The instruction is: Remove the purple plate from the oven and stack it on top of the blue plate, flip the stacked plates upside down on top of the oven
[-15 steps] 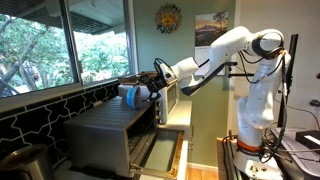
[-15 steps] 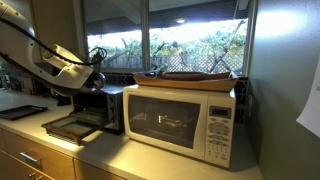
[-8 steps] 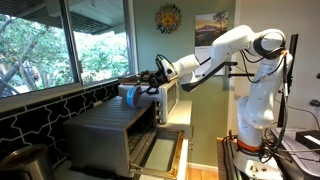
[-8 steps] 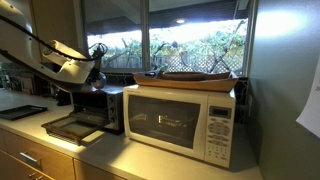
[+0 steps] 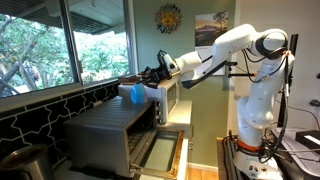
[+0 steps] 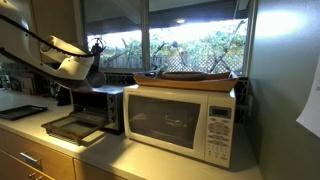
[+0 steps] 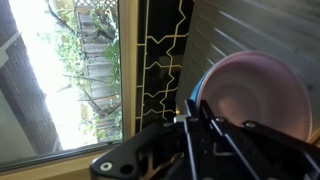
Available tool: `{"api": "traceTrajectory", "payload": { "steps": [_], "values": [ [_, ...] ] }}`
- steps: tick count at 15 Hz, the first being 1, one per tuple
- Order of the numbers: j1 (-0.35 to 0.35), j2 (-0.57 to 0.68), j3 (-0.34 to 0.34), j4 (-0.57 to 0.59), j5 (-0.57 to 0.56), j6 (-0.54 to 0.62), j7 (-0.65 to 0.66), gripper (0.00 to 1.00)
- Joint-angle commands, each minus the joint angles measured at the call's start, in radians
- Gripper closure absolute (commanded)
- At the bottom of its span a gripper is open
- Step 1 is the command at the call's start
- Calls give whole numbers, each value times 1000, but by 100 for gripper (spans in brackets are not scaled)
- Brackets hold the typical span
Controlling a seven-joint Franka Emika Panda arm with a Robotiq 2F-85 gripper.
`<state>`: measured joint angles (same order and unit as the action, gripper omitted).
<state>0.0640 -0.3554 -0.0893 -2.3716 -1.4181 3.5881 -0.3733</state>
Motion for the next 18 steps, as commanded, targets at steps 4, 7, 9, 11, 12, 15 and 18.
{"api": "traceTrajectory", "payload": {
  "steps": [4, 7, 9, 11, 12, 15, 18],
  "values": [
    [-48, -52, 5, -84, 334, 127, -185, 98],
    [-109, -40, 67, -151, 565, 233, -301, 98],
    [-118, -24, 110, -228, 689, 293, -387, 98],
    [-106, 0, 124, -280, 721, 337, -398, 98],
    [-104, 12, 135, -302, 745, 360, -411, 98],
    [-108, 51, 185, -354, 886, 455, -497, 98],
    [-88, 102, 224, -383, 1039, 553, -593, 98]
  ]
}}
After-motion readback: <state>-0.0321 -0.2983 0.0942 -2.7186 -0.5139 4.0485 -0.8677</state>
